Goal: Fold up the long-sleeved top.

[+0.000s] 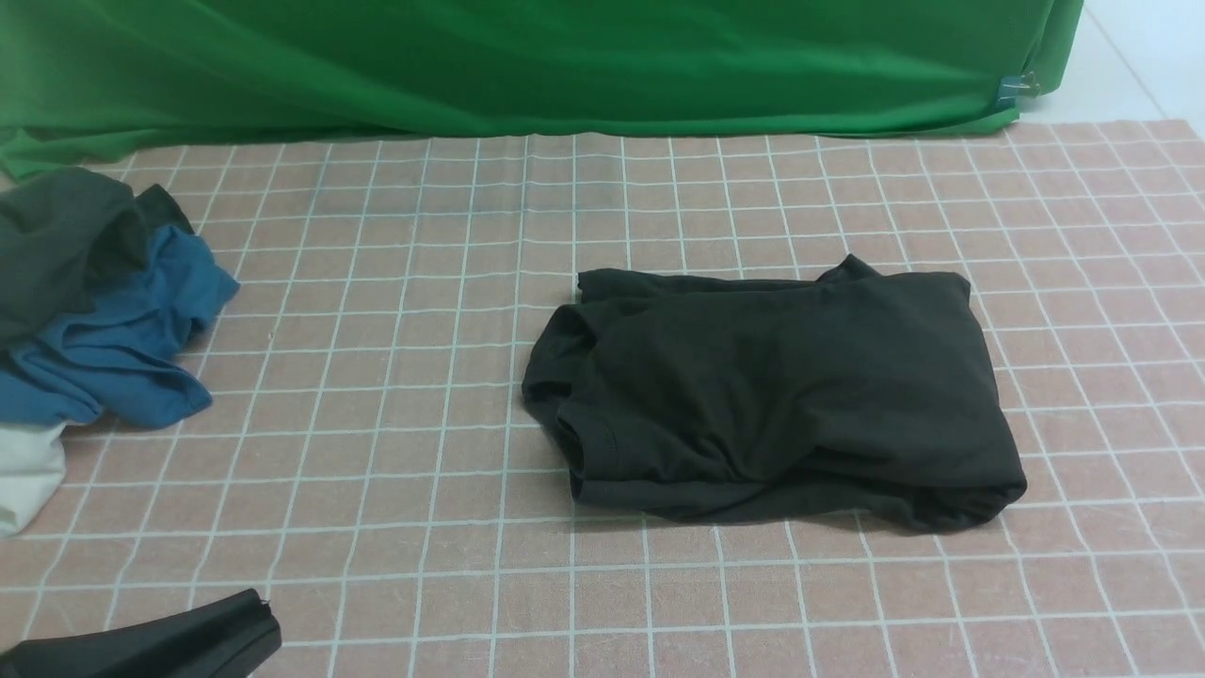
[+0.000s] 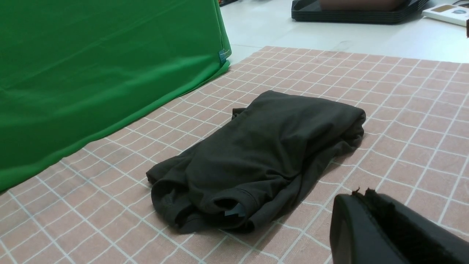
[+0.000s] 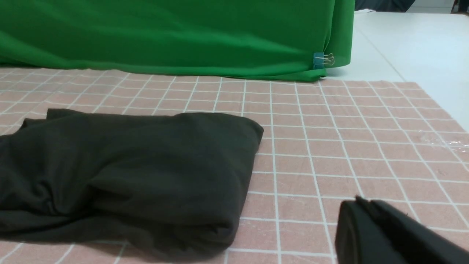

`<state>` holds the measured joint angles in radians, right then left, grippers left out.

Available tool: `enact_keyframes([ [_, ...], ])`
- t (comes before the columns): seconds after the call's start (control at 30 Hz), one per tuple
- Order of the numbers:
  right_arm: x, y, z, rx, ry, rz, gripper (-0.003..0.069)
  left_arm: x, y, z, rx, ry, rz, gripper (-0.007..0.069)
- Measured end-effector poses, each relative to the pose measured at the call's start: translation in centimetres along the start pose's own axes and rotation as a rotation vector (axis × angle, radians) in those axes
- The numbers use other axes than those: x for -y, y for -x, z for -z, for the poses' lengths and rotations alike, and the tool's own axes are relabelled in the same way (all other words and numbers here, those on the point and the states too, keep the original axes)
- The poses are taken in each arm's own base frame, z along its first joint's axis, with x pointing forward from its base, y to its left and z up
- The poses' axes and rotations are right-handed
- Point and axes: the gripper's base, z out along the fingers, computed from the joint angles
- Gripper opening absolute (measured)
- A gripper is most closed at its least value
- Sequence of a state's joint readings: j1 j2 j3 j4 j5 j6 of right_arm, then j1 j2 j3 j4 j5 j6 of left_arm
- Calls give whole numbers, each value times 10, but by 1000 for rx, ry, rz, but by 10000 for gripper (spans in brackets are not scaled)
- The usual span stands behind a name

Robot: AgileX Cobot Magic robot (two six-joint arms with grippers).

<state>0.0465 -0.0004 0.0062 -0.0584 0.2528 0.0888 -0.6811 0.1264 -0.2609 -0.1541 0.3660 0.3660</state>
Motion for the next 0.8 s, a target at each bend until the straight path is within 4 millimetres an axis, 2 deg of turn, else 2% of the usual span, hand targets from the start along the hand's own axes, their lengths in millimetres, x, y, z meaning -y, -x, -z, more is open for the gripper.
enact_keyframes([
  [0.43,0,0,0,0,0,0,87,0,0,0,0,3,-7,18],
  [0.6,0,0,0,0,0,0,95,-3,-4,-5,75,70,-22,18],
  [0.63,0,0,0,0,0,0,98,-8,-10,-8,167,169,-4,18],
  [0.67,0,0,0,0,0,0,99,-8,-10,-8,165,177,-1,18],
  [0.7,0,0,0,0,0,0,102,-13,-16,-9,223,275,19,18],
  [0.8,0,0,0,0,0,0,111,-22,-36,-9,225,465,58,18],
])
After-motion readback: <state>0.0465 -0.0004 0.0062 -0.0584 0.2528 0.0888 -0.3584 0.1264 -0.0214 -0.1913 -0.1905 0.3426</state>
